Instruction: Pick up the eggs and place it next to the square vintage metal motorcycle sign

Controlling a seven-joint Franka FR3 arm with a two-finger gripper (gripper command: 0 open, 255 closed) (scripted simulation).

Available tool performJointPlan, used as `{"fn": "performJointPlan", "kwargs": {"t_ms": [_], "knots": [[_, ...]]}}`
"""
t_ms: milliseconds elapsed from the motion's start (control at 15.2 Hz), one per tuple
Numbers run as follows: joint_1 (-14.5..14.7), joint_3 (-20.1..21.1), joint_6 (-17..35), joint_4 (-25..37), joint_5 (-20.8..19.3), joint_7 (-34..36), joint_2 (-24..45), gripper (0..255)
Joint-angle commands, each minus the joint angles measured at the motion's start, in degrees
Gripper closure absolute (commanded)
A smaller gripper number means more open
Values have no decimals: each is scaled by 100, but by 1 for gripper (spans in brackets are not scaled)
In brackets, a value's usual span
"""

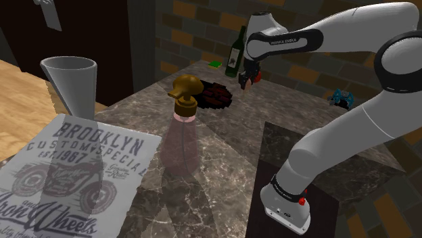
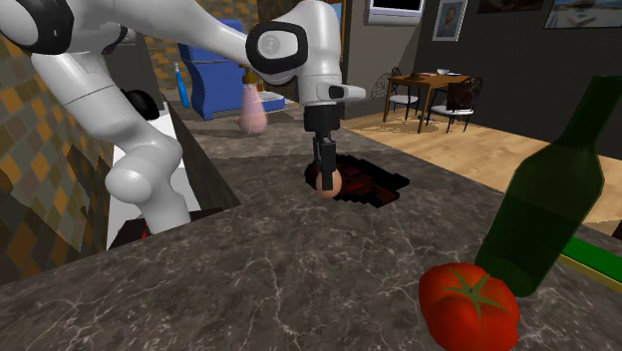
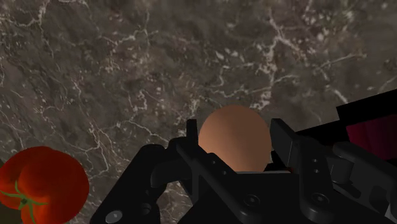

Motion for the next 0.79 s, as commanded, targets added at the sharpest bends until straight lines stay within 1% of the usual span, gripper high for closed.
{"fn": "performJointPlan", "kwargs": {"t_ms": [0,726], "knots": [[4,6,-149,138,23,-51,-17,255],[38,77,-963,924,134,-271,-69,255]]}}
